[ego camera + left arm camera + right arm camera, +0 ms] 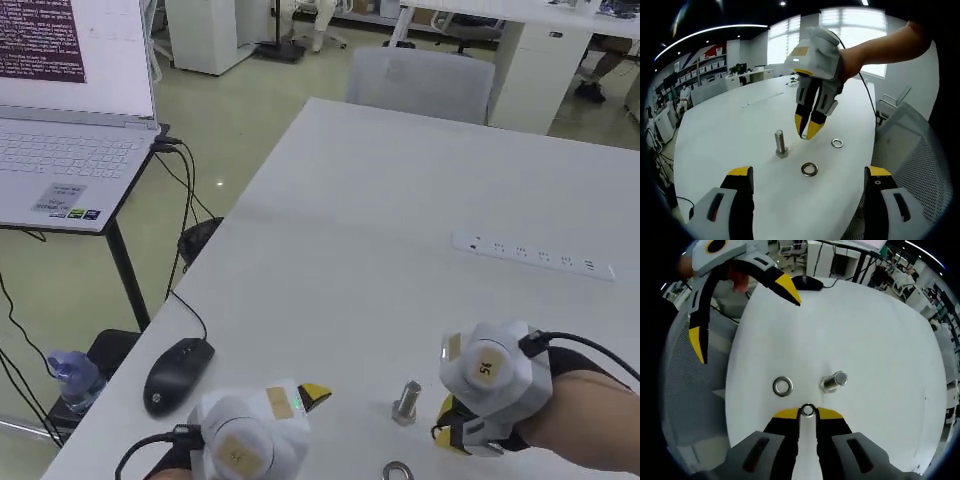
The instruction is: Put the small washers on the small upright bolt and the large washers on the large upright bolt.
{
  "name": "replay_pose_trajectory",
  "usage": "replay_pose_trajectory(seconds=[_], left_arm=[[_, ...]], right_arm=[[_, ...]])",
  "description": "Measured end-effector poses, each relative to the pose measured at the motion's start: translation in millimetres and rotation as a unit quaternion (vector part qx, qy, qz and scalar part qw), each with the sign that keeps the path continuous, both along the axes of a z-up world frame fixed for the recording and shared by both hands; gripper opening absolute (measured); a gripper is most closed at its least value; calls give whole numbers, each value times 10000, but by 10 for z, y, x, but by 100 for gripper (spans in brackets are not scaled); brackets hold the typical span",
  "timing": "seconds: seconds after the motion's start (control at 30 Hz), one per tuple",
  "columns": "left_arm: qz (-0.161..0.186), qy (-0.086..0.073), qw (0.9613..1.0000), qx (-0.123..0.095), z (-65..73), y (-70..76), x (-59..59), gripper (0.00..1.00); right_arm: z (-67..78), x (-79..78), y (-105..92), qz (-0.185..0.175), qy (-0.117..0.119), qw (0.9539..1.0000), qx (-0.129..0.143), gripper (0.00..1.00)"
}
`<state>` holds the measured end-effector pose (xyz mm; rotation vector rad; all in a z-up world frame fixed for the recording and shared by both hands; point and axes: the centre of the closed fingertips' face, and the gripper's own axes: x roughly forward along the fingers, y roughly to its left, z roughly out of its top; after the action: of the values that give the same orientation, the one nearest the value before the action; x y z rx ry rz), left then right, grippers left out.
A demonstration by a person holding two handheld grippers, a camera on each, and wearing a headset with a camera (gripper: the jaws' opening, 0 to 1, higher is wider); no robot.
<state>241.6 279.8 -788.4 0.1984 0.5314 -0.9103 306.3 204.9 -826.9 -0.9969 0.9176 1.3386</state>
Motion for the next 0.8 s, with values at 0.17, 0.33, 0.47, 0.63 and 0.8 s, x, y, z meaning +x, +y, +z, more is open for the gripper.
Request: replay_pose_trajectory(seconds=[0.17, 0.33, 0.47, 0.63, 0.8], left_arm=[[44, -27, 10000, 6, 20, -10, 26, 91], [66, -8, 10000, -20, 28, -24, 34, 91], [135, 18, 9999, -100, 46, -29, 64, 90], [196, 2, 9998, -47, 37, -23, 102, 89], [170, 33, 9998, -100, 47, -65, 96, 86]], right_arm=[[59, -19, -85, -144, 98, 9998, 28, 13], [113, 4, -192, -218, 100, 9997, 44, 13], [144, 19, -285, -294, 83, 9995, 43, 13], [185, 17, -395, -366, 70, 9993, 27, 13], [225, 27, -502, -477, 59, 9988, 52, 13]])
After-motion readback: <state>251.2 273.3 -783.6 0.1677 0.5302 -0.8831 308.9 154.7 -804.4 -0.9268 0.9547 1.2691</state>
